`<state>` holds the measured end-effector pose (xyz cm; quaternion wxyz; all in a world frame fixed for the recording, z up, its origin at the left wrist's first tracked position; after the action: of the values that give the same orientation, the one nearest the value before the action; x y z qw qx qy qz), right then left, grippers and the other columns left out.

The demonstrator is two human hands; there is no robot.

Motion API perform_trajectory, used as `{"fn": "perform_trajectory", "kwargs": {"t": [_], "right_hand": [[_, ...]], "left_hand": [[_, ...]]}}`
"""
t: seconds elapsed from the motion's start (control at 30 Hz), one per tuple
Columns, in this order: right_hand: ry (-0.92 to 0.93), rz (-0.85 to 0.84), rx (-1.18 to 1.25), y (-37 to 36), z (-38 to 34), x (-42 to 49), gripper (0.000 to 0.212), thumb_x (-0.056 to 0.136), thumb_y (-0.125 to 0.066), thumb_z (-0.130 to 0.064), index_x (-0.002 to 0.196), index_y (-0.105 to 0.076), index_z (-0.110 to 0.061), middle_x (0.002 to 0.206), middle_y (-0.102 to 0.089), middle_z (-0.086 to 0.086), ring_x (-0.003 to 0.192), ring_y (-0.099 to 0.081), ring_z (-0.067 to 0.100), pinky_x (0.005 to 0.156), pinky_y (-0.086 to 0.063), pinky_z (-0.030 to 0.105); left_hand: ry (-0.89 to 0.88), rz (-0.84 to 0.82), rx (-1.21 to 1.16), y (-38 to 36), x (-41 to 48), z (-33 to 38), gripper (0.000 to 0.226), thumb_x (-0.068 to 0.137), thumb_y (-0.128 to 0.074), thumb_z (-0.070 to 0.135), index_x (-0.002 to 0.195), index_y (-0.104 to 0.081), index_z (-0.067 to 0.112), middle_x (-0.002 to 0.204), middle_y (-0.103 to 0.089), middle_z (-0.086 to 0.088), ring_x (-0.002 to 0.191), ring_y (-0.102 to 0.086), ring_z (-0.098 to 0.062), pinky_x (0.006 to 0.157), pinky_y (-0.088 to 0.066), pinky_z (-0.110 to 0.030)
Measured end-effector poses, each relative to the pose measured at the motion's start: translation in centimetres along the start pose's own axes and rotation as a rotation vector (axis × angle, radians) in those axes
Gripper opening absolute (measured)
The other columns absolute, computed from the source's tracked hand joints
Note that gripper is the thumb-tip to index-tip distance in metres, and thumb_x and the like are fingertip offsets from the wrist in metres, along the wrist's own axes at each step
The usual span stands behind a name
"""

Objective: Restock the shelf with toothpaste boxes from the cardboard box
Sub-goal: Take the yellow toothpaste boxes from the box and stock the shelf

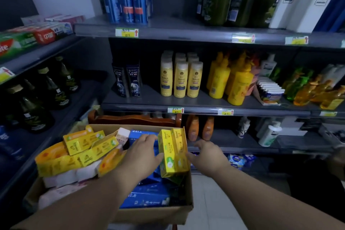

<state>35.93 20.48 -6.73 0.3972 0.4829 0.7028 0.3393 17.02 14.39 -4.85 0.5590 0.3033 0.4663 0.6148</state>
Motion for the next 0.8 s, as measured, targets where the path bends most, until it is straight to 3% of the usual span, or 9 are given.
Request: {"fn": "perform_trajectory", "kwargs": {"t": [0.17,0.27,0.37,0.5,0.57,0.63,0.73,0.8], "right_hand": [[0.048,-0.061,-0.022,-1.1,0.3,2.5,0.042,0.088,-0.056,-0.059,0.108,-0.061,-0.022,0.113,-0.061,0.001,0.103,-0.059,0.019,0.082,-0.051,0.033],[0.075,-0.086,-0.052,-1.4,0.1,3.3,0.031,0.09,-0.055,-0.055,0.083,-0.057,-0.025,0.095,-0.064,-0.001,0.095,-0.062,0.021,0.074,-0.05,0.033],[0.091,-0.121,-0.031,-1.7,0.1,3.9,0.035,0.091,-0.054,-0.046,0.064,-0.046,-0.025,0.078,-0.058,-0.004,0.086,-0.062,0.021,0.067,-0.048,0.031],[0.149,-0.134,-0.056,-2.0,-0.5,4.6,0.023,0.089,-0.051,-0.031,0.068,-0.046,-0.023,0.082,-0.059,0.0,0.079,-0.058,0.023,0.058,-0.041,0.027],[0.175,-0.133,-0.057,-2.0,-0.9,5.0,0.018,0.088,-0.051,-0.029,0.072,-0.049,-0.022,0.081,-0.058,0.001,0.078,-0.058,0.024,0.053,-0.038,0.027],[0.205,-0.123,-0.058,-1.7,-1.5,5.1,0.022,0.087,-0.052,-0.029,0.067,-0.046,-0.021,0.077,-0.057,0.0,0.076,-0.057,0.023,0.049,-0.035,0.026],[0.277,-0.113,-0.074,-1.0,-3.2,5.2,0.028,0.089,-0.052,-0.031,0.064,-0.044,-0.022,0.067,-0.052,-0.005,0.071,-0.054,0.02,0.048,-0.033,0.026],[0.341,-0.103,-0.086,-0.4,-5.1,5.1,0.023,0.091,-0.05,-0.035,0.071,-0.052,-0.023,0.068,-0.053,-0.005,0.071,-0.055,0.019,0.05,-0.035,0.027]], "left_hand": [[0.166,-0.086,-0.139,-3.2,3.1,-0.2,0.062,0.094,-0.052,0.046,0.146,-0.028,0.021,0.147,-0.038,-0.003,0.128,-0.044,-0.022,0.095,-0.04,-0.031],[0.257,-0.099,-0.212,-4.1,4.6,-0.4,0.057,0.096,-0.05,0.045,0.143,-0.031,0.019,0.13,-0.054,-0.005,0.097,-0.057,-0.02,0.071,-0.045,-0.028],[0.318,-0.104,-0.267,-5.0,5.8,-0.7,0.065,0.095,-0.05,0.045,0.147,-0.026,0.015,0.132,-0.055,-0.006,0.104,-0.059,-0.021,0.075,-0.046,-0.027],[0.357,-0.115,-0.352,-5.8,6.7,-1.1,0.074,0.093,-0.055,0.045,0.151,-0.017,0.016,0.139,-0.049,-0.01,0.103,-0.058,-0.02,0.073,-0.047,-0.026],[0.375,-0.109,-0.418,-5.7,6.9,-1.2,0.077,0.092,-0.058,0.042,0.151,-0.017,0.015,0.136,-0.052,-0.01,0.099,-0.058,-0.019,0.082,-0.05,-0.03],[0.362,-0.077,-0.512,-5.1,6.8,-1.3,0.075,0.09,-0.063,0.037,0.149,-0.021,0.016,0.12,-0.062,-0.005,0.096,-0.062,-0.017,0.089,-0.052,-0.035],[0.285,0.008,-0.512,-2.6,6.2,-1.2,0.076,0.09,-0.064,0.031,0.149,-0.016,0.027,0.087,-0.062,0.002,0.072,-0.063,-0.012,0.067,-0.053,-0.027],[0.257,0.062,-0.472,-0.6,5.4,-1.5,0.086,0.088,-0.064,0.03,0.149,-0.004,0.041,0.076,-0.055,-0.001,0.067,-0.062,-0.021,0.065,-0.052,-0.032]]}}
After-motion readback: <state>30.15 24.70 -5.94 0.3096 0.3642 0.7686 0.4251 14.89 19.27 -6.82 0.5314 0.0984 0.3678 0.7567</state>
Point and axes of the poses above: each hand's wrist, its own x-axis towards the middle knuckle, its own y-axis out of the back of the hand, z = x × y, the point moved 7 cm from there along x, towards the middle knuckle
